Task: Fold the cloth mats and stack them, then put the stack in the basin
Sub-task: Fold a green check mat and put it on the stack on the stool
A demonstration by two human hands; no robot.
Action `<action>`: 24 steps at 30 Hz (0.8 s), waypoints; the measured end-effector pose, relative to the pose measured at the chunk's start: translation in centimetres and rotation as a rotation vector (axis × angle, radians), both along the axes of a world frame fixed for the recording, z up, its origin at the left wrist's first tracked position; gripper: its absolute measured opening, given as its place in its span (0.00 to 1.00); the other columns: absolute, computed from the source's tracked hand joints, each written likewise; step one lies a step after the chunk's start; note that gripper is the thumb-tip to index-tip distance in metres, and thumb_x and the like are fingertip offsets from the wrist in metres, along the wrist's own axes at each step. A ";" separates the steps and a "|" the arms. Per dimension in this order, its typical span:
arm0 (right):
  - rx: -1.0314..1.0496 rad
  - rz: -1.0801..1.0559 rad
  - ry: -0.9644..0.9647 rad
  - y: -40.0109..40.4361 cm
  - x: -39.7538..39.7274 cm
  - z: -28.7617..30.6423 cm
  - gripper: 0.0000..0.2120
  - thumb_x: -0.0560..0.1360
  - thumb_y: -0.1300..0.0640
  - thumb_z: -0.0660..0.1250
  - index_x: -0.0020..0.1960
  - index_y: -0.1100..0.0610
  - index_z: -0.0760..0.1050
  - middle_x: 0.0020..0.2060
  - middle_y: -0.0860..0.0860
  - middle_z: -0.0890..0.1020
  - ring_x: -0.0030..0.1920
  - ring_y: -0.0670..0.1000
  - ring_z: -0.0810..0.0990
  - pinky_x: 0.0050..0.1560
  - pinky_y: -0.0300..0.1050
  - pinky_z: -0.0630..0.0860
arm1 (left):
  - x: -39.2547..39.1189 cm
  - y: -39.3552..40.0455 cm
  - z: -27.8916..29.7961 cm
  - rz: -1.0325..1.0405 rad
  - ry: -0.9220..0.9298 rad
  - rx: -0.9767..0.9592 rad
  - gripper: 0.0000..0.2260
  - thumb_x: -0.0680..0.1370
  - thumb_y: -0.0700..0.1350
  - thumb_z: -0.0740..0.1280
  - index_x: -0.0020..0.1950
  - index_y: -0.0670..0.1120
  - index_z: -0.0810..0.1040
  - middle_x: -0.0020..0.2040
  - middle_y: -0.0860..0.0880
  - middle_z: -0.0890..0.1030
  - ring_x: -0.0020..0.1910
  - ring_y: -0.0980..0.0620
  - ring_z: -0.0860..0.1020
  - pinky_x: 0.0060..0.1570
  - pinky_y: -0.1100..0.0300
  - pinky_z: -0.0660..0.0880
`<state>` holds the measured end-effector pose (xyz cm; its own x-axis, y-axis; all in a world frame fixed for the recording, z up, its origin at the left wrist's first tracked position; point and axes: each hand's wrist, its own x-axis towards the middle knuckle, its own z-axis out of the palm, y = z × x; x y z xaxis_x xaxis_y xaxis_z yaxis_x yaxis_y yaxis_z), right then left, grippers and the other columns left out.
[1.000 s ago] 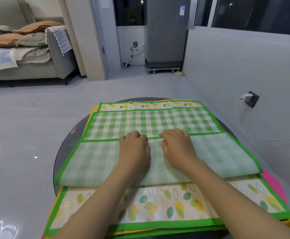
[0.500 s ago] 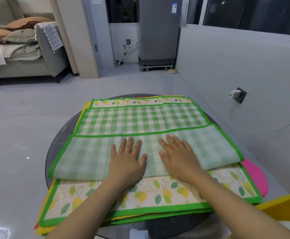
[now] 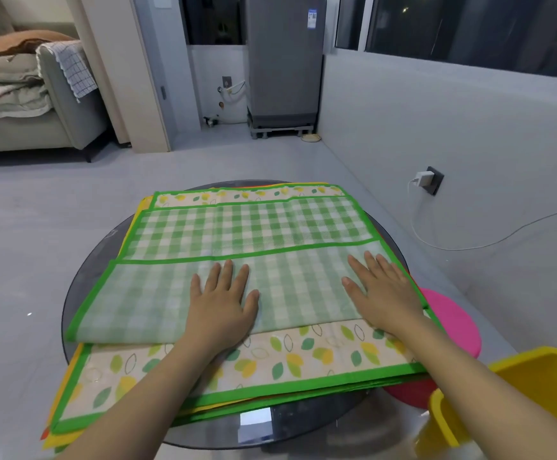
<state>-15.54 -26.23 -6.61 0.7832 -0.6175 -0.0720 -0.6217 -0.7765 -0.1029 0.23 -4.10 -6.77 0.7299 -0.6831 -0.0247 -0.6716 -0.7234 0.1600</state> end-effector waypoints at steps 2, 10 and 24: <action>-0.004 -0.010 0.022 0.2 0.3 0.2 0.28 0.78 0.38 0.38 0.76 0.45 0.39 0.77 0.50 0.41 0.76 0.50 0.39 0.75 0.48 0.37 | 0.0 0.1 0.0 -0.001 0.003 -0.002 0.26 0.81 0.59 0.43 0.78 0.54 0.43 0.78 0.49 0.42 0.77 0.49 0.40 0.74 0.44 0.38; 0.083 0.234 -0.127 6.1 5.3 1.3 0.25 0.81 0.44 0.41 0.77 0.45 0.43 0.77 0.48 0.45 0.76 0.48 0.38 0.74 0.48 0.35 | 0.0 0.0 0.0 0.009 0.008 0.000 0.26 0.81 0.59 0.43 0.78 0.53 0.43 0.78 0.48 0.43 0.77 0.48 0.40 0.74 0.44 0.38; 0.040 0.248 -0.054 7.3 6.7 -0.1 0.25 0.80 0.41 0.41 0.76 0.42 0.42 0.77 0.46 0.43 0.76 0.47 0.39 0.75 0.48 0.37 | 5.0 7.8 -0.4 0.072 -0.006 -0.034 0.31 0.73 0.64 0.38 0.76 0.61 0.47 0.78 0.56 0.45 0.77 0.56 0.42 0.75 0.53 0.40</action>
